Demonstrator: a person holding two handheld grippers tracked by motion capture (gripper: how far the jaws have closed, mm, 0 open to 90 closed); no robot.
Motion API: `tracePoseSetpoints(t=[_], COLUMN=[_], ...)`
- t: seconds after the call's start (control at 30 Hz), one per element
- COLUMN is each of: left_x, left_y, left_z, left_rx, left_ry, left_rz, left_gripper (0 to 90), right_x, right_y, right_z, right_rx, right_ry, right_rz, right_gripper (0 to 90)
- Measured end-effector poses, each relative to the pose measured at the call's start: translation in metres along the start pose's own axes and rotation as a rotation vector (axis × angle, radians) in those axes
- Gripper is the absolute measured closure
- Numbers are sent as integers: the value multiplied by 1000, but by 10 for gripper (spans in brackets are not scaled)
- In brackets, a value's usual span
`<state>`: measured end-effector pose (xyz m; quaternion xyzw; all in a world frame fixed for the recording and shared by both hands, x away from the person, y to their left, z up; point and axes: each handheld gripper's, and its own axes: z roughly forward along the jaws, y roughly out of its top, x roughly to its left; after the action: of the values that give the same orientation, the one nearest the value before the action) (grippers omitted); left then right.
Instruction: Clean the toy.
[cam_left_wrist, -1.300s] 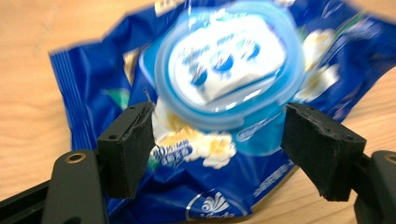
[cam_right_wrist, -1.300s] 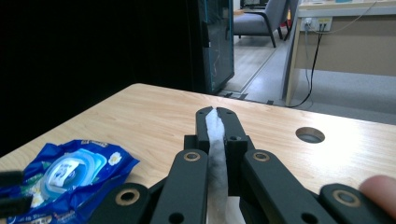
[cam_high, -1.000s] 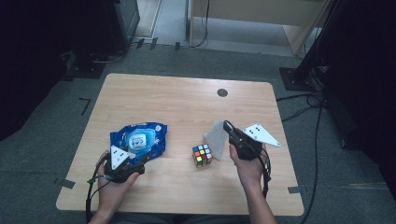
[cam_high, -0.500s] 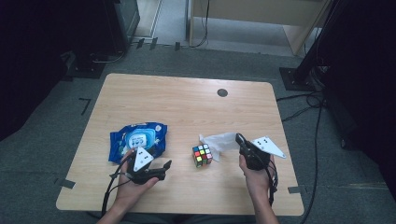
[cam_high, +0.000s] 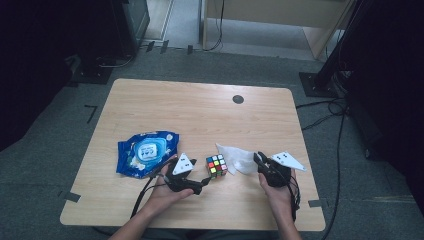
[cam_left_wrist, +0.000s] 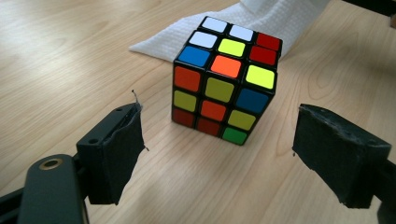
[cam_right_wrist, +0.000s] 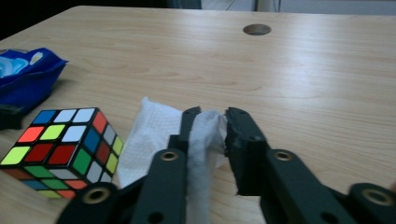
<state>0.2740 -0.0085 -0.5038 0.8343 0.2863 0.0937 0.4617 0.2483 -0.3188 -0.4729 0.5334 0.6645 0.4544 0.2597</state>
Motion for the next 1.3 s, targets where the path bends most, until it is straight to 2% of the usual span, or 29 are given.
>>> tracePoseSetpoints(t=[0.17, 0.2, 0.4, 0.57, 0.7, 0.77, 0.8, 0.9, 0.97, 1.13, 1.3], left_x=[2, 3, 2, 2, 0, -2, -4, -6, -5, -3, -3], left_y=[4, 6, 10, 14, 14, 15, 15, 16, 16, 16, 14], left_z=[12, 15, 24, 35, 38, 39, 41, 42, 41, 40, 32], left_rx=[15, 16, 33, 71, 77, 80, 82, 95, 96, 98, 90], left_ry=[-14, -12, -27, -42, -39, -21, 5, 21, 29, 38, 80], left_rz=[12, 29, 73, 104, 124, 149, 164, 180, 174, 167, 195], left_gripper=[154, 154, 154, 159, 167, 180, 243, 296, 339, 342, 345], right_x=[4, 4, 6, 8, 9, 9, 10, 12, 13, 16, 17], right_y=[-3, -3, -5, -5, -6, -6, -6, -6, -5, -5, -3], right_z=[4, 5, 7, 8, 8, 9, 10, 10, 10, 10, 8], right_rx=[20, 26, 40, 40, 47, 48, 48, 47, 47, 49, 36], right_ry=[29, 30, 36, 41, 44, 46, 48, 51, 52, 63, 83], right_rz=[-10, -13, -9, -12, -13, -19, -16, -16, -20, -28, -38], right_gripper=[583, 567, 529, 522, 523, 522, 523, 523, 522, 513, 487])
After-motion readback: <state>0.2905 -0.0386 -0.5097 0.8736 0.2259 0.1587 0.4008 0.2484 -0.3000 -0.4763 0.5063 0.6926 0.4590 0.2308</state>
